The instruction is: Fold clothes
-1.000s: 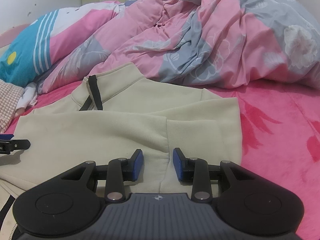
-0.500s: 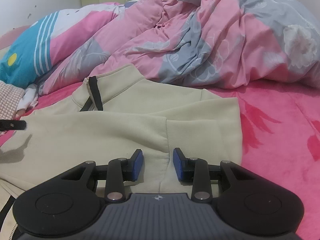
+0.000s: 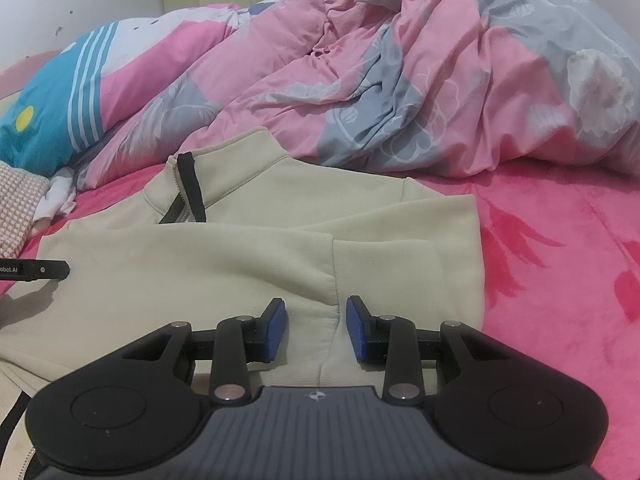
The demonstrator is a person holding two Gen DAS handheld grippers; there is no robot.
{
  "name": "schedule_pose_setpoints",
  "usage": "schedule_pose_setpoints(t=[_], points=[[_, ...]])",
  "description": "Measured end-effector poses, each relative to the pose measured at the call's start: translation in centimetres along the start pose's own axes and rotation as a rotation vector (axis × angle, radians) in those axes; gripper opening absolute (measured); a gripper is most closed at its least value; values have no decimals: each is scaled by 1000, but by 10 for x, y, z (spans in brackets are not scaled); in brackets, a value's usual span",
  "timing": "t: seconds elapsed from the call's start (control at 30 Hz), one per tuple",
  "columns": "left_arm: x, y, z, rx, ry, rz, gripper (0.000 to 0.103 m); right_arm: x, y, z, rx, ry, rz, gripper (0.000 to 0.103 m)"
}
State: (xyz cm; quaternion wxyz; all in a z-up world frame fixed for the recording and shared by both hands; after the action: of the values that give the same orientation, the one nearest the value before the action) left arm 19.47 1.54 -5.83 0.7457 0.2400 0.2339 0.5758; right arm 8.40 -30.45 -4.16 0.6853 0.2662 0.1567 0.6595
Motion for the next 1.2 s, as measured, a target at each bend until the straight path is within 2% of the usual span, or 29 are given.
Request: schedule_pose_setpoints(t=[0.1,0.27,0.53,0.73,0.9,1.03,1.17,1.2], points=[[1,0,0,-9,3,-6,103,0,0,0,0,-8,19,42],[3,3,0,-29,29,-29,103,-3,0,0,9,-45,49,43],[2,2,-1,-26,19,-22,103,2,0,-1,8,-8,22,43],[0,2,-1,-22,3,-9,103,14,4,8,90,86,-57,43],[-1,1,-3,-21,-8,1,103,33,23,46,10,93,-45,43],[-1,1,-2,-20,-14,7,103,40,11,63,-20,88,-49,45],[-2,1,-3,-21,-15,8,103,17,-37,21,107,85,-131,47],[-2,1,-3,-21,-16,9,103,16,-39,18,106,86,-136,48]])
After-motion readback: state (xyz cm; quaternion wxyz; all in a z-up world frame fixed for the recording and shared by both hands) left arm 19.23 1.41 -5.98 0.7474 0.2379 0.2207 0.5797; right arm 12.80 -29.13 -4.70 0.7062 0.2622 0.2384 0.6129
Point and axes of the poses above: each gripper's, at about its wrist camera, not at the fingertips, and y roughly against the way its jaws point, x to its left, z to its top, the point moved 10 cm from there along -y, roughly the way its jaws point
